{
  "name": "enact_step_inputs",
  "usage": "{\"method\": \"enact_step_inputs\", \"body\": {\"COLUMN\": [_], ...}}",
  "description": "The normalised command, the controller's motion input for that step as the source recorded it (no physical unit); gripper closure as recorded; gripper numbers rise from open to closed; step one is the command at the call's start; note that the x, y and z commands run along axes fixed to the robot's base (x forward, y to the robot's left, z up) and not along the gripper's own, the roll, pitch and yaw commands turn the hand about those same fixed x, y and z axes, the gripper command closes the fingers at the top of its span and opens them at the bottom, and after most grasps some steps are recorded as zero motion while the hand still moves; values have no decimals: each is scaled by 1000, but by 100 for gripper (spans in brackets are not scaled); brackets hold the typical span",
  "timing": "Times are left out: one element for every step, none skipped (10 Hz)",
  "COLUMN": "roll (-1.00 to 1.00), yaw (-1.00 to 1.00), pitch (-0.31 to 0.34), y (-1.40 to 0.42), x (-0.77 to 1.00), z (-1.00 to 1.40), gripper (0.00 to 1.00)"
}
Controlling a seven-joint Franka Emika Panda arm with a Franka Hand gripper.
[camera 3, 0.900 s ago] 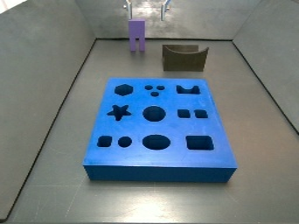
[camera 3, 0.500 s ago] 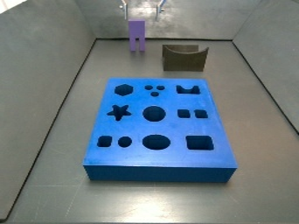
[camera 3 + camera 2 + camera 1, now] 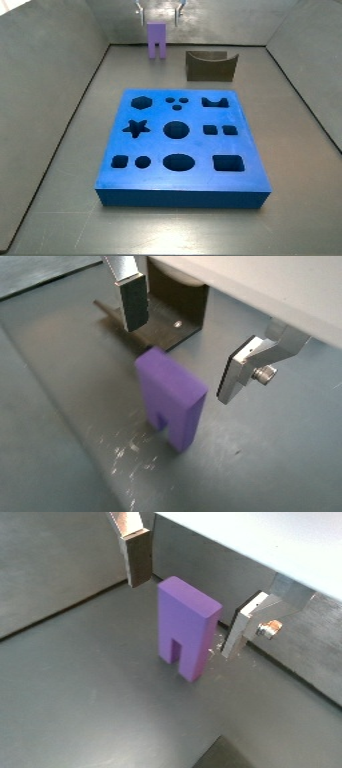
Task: Pick up the double-square object. Move to above the board. Insert the double-square object.
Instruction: Pick up the double-square object.
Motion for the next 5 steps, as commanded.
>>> {"method": "enact_step_inputs", "body": {"roll": [146,94,0,40,63], "yaw": [97,100,0,0,0], "pitch": [-126,-74,0,0,-229], "y": [369,329,60,0,0], "x": [-126,-74,0,0,-3], "z": [-306,-257,0,-29,-497], "gripper": [0,0,0,0,0]}}
